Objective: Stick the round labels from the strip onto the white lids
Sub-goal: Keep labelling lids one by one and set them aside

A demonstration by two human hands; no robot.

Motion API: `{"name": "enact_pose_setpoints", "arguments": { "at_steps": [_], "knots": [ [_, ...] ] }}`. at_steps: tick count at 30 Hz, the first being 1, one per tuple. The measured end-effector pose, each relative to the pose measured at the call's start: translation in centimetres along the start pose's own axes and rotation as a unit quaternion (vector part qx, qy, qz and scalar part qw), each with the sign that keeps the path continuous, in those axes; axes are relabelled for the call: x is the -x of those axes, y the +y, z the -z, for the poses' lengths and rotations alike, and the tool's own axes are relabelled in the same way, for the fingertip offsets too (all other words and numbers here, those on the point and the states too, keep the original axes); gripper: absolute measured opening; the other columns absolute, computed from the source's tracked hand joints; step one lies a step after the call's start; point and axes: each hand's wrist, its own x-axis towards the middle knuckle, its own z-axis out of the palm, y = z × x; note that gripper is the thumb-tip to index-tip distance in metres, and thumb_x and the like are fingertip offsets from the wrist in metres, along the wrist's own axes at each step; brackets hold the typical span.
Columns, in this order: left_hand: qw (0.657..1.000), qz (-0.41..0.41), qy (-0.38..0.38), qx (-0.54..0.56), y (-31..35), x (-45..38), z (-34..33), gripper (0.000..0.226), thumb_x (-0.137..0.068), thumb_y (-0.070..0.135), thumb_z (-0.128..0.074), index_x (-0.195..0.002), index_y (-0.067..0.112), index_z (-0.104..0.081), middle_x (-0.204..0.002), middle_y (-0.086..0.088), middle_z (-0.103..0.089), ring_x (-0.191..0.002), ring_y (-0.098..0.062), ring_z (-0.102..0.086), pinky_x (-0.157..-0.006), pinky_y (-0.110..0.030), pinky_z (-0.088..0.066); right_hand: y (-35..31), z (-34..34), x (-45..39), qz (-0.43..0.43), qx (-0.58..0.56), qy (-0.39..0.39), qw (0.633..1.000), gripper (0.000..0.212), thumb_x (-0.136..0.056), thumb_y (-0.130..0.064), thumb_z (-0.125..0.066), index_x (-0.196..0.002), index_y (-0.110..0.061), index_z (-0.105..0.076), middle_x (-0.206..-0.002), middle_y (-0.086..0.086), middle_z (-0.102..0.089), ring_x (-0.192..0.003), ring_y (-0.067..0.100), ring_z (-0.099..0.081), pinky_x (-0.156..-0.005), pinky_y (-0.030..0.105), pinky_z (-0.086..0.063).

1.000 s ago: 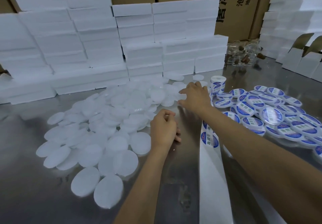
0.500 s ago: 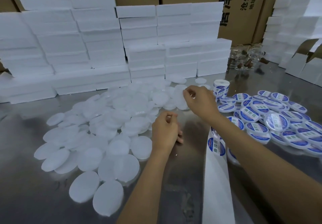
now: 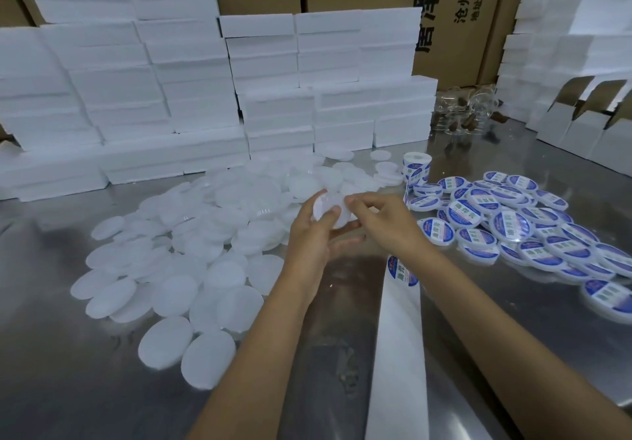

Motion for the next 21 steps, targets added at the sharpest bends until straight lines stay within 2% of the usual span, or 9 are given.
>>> {"name": "enact_pose_setpoints", "arguments": {
  "at_steps": [2,4,6,8,10,12,15,18,21],
  "knots": [
    [1.000,-0.010,-0.001,0.000,-0.1,0.2,-0.3,0.038,-0.104,0.004,-0.050,-0.141,0.014,-0.051,-0.123,-0.014,-0.069,-0.095,-0.030,-0.076,-0.084,-0.040,-0.061,-0.2,0.8,0.7,0.029,0.033,0.025,0.999,0.024,-0.098,-0.024,-0.060,-0.109,-0.011,-0.076,-0.111,-0.003,-0.074,-0.102,0.007,-0.065,-0.088,0.019,-0.049],
    [1.000,-0.011,-0.003,-0.001,0.0,0.3,-0.3,0.037,-0.105,0.001,-0.045,-0.140,0.014,-0.050,-0.118,-0.017,-0.071,-0.095,-0.033,-0.075,-0.092,-0.044,-0.059,0.3,2.4,1.3,0.036,0.074,0.084,0.993,0.023,-0.098,-0.024,-0.060,-0.115,-0.017,-0.073,-0.112,-0.011,-0.069,-0.103,0.006,-0.061,-0.082,0.012,-0.044],
    [1.000,-0.012,-0.007,-0.009,0.4,0.4,-0.3,0.037,-0.106,0.000,-0.042,-0.136,0.019,-0.052,-0.111,-0.015,-0.072,-0.093,-0.031,-0.075,-0.085,-0.040,-0.060,1.4,4.5,2.1,0.011,0.119,0.108,0.987,0.021,-0.097,-0.021,-0.058,-0.113,-0.021,-0.072,-0.107,-0.009,-0.070,-0.093,0.006,-0.062,-0.072,0.013,-0.041],
    [1.000,-0.006,-0.017,-0.024,0.7,0.6,-0.1,0.036,-0.106,0.000,-0.042,-0.130,0.023,-0.055,-0.111,-0.017,-0.070,-0.090,-0.030,-0.073,-0.072,-0.034,-0.061,2.6,6.0,3.3,-0.027,0.182,0.062,0.981,0.020,-0.095,-0.019,-0.059,-0.110,-0.024,-0.070,-0.103,-0.008,-0.069,-0.091,0.006,-0.062,-0.071,0.019,-0.044],
    [0.999,0.011,-0.037,-0.030,0.7,0.8,-0.2,0.034,-0.105,-0.001,-0.042,-0.127,0.021,-0.056,-0.118,-0.022,-0.065,-0.090,-0.031,-0.069,-0.068,-0.033,-0.060,3.8,6.2,4.5,-0.031,0.252,-0.012,0.967,0.022,-0.092,-0.026,-0.064,-0.113,-0.027,-0.069,-0.104,-0.010,-0.067,-0.101,0.013,-0.061,-0.088,0.032,-0.048],
    [0.997,0.027,-0.050,-0.045,0.6,0.9,-0.2,0.034,-0.103,-0.001,-0.046,-0.127,0.020,-0.055,-0.123,-0.024,-0.064,-0.093,-0.030,-0.068,-0.069,-0.033,-0.061,4.6,5.6,5.5,-0.002,0.298,-0.060,0.953,0.027,-0.089,-0.038,-0.068,-0.114,-0.030,-0.067,-0.108,-0.014,-0.064,-0.108,0.014,-0.055,-0.098,0.039,-0.042],
    [0.996,0.033,-0.064,-0.060,0.3,1.0,-0.4,0.033,-0.102,0.000,-0.046,-0.123,0.023,-0.056,-0.120,-0.025,-0.067,-0.091,-0.028,-0.071,-0.075,-0.036,-0.061,4.8,4.4,5.8,0.053,0.327,-0.051,0.942,0.032,-0.086,-0.053,-0.066,-0.113,-0.035,-0.066,-0.116,-0.019,-0.061,-0.113,0.008,-0.047,-0.094,0.034,-0.030],
    [0.996,0.039,-0.069,-0.048,-0.1,1.0,-0.8,0.028,-0.102,0.005,-0.045,-0.118,0.023,-0.059,-0.121,-0.027,-0.066,-0.094,-0.032,-0.072,-0.085,-0.041,-0.061,4.5,3.3,5.8,0.091,0.346,-0.033,0.933,0.039,-0.083,-0.064,-0.062,-0.108,-0.035,-0.066,-0.108,-0.021,-0.060,-0.107,0.006,-0.047,-0.089,0.031,-0.025],
    [0.996,0.036,-0.068,-0.044,-0.5,1.0,-0.9,0.023,-0.103,0.013,-0.046,-0.119,0.022,-0.060,-0.129,-0.027,-0.062,-0.092,-0.027,-0.073,-0.084,-0.037,-0.061,4.3,2.4,6.0,0.097,0.352,-0.027,0.931,0.043,-0.081,-0.068,-0.060,-0.106,-0.034,-0.065,-0.106,-0.019,-0.059,-0.106,0.006,-0.046,-0.088,0.028,-0.022]
  ]
}}
